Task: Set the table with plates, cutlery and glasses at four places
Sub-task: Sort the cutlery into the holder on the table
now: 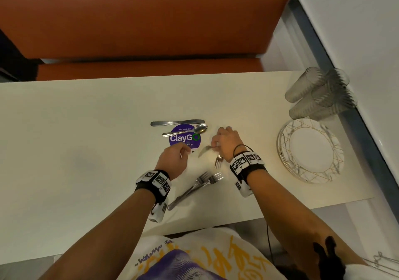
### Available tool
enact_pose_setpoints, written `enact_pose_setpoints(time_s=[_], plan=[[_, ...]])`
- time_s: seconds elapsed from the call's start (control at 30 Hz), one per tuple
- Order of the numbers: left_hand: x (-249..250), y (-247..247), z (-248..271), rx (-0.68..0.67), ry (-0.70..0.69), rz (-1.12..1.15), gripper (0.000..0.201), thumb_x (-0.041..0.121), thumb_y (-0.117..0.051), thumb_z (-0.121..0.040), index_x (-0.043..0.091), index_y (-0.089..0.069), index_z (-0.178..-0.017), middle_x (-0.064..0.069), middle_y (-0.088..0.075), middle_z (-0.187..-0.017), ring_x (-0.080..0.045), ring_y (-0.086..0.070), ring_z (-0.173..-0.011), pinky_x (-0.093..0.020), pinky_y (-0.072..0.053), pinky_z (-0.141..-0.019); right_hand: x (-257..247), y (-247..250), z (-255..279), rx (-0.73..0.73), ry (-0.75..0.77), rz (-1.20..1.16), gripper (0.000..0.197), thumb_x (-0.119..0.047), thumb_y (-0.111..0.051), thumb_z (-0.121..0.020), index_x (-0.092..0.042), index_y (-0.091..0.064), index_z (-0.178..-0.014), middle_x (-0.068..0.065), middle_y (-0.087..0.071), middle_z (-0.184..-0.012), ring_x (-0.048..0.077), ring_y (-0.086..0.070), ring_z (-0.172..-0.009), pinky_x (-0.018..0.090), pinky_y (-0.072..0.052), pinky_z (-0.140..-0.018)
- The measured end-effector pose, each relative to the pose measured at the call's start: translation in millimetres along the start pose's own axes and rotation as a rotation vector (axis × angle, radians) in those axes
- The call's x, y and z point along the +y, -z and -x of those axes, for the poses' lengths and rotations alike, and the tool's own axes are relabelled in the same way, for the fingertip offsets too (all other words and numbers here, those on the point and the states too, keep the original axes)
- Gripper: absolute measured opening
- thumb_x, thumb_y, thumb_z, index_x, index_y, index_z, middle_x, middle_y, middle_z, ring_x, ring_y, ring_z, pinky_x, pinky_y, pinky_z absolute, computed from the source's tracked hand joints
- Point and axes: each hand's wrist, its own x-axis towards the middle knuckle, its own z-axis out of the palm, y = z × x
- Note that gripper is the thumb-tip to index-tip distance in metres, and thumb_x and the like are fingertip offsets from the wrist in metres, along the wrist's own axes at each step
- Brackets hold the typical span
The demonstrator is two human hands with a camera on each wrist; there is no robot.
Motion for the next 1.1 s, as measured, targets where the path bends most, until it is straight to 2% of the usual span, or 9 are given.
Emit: enact_pose_setpoints(time_s=[0.1,0.23,0.33,0.43,0.5,0.63,0.83,0.93,1.1], plan=[[5.4,0.7,0.3,0.054,0.018,0.106,0.015,0.015,-0.059,-0.096,0.022,-0.069,-0.104,0.006,-0.071,-0.096,-0.013,-0.065,-0.084,-0.032,-0.055,-0.079,-4.5,24.4,-0.4,0.122,-0.028,-0.215,0.011,-0.033,-0.069,-0.092,-0.025,-0.072,-0.098,-0.003,-0.068,-0.104,0.019,-0.056,-0.099,0.034,-0.042,-0.091],[30.4,1.7,-1.5,0.025,0.067,0.386,0.022,0.008,-0.062,-0.095,0.016,-0.068,-0.114,0.003,-0.073,-0.104,-0.015,-0.068,-0.103,-0.027,-0.054,-0.094,-29.2,51.4,4.0,0.290,-0.056,-0.629,0.012,-0.028,-0.080,-0.083,-0.017,-0.075,-0.084,-0.007,-0.072,-0.084,0.010,-0.063,-0.078,0.006,-0.040,-0.069],[50.2,10.4,-3.1,-0.002,0.123,0.597,0.021,0.015,-0.056,-0.097,0.014,-0.067,-0.115,-0.003,-0.077,-0.095,-0.020,-0.071,-0.097,-0.029,-0.054,-0.088,-49.7,54.0,4.0,0.293,-0.076,-0.755,0.014,-0.030,-0.082,-0.081,-0.017,-0.078,-0.085,-0.003,-0.075,-0.084,0.009,-0.068,-0.079,0.014,-0.049,-0.071],[51.3,13.5,-3.0,-0.002,0.132,0.602,0.022,0.023,-0.047,-0.103,0.013,-0.066,-0.105,-0.003,-0.070,-0.073,-0.022,-0.067,-0.068,-0.042,-0.054,-0.073,-61.8,41.9,5.3,0.237,-0.068,-0.798,0.016,-0.032,-0.077,-0.086,-0.018,-0.081,-0.093,-0.002,-0.078,-0.090,0.011,-0.071,-0.085,0.022,-0.053,-0.079],[39.7,10.0,-2.0,0.013,0.184,0.600,0.027,0.026,-0.044,-0.105,0.014,-0.066,-0.097,0.001,-0.058,-0.065,-0.018,-0.053,-0.059,-0.040,-0.046,-0.062,-65.3,31.1,7.9,0.223,-0.068,-0.803,0.017,-0.033,-0.070,-0.092,-0.020,-0.081,-0.095,-0.002,-0.078,-0.091,0.012,-0.070,-0.086,0.026,-0.053,-0.081],[9.8,7.8,3.7,0.052,0.259,0.472,0.032,0.025,-0.042,-0.102,0.022,-0.073,-0.093,-0.004,-0.057,-0.071,-0.016,-0.049,-0.071,-0.034,-0.039,-0.072,-56.9,7.3,18.3,0.187,-0.178,-0.736,0.011,-0.028,-0.069,-0.091,-0.021,-0.077,-0.091,-0.004,-0.075,-0.093,0.014,-0.068,-0.088,0.029,-0.054,-0.084],[-9.6,13.4,16.9,-0.013,0.285,0.392,0.030,0.019,-0.042,-0.105,0.018,-0.072,-0.099,-0.002,-0.066,-0.076,-0.021,-0.058,-0.068,-0.032,-0.049,-0.064,-50.6,-26.9,41.9,-0.222,-0.249,-0.112,0.036,-0.054,-0.070,-0.081,-0.028,-0.071,-0.105,0.001,-0.062,-0.115,0.023,-0.056,-0.111,0.037,-0.051,-0.097],[-13.5,16.2,20.0,0.022,0.270,0.362,0.030,0.022,-0.043,-0.106,0.021,-0.072,-0.105,0.003,-0.068,-0.087,-0.017,-0.060,-0.076,-0.033,-0.051,-0.076,-57.1,-37.2,48.9,-0.205,-0.229,-0.041,0.032,-0.052,-0.068,-0.086,-0.029,-0.070,-0.108,0.003,-0.056,-0.123,0.026,-0.048,-0.119,0.037,-0.045,-0.101],[-11.2,25.9,22.9,-0.071,0.257,0.337,0.030,0.019,-0.042,-0.106,0.018,-0.070,-0.098,-0.004,-0.070,-0.076,-0.017,-0.066,-0.067,-0.030,-0.052,-0.063,-62.9,-30.0,47.5,-0.139,-0.217,-0.158,0.006,-0.028,-0.067,-0.089,-0.027,-0.071,-0.094,0.000,-0.069,-0.109,0.023,-0.059,-0.108,0.037,-0.052,-0.095]])
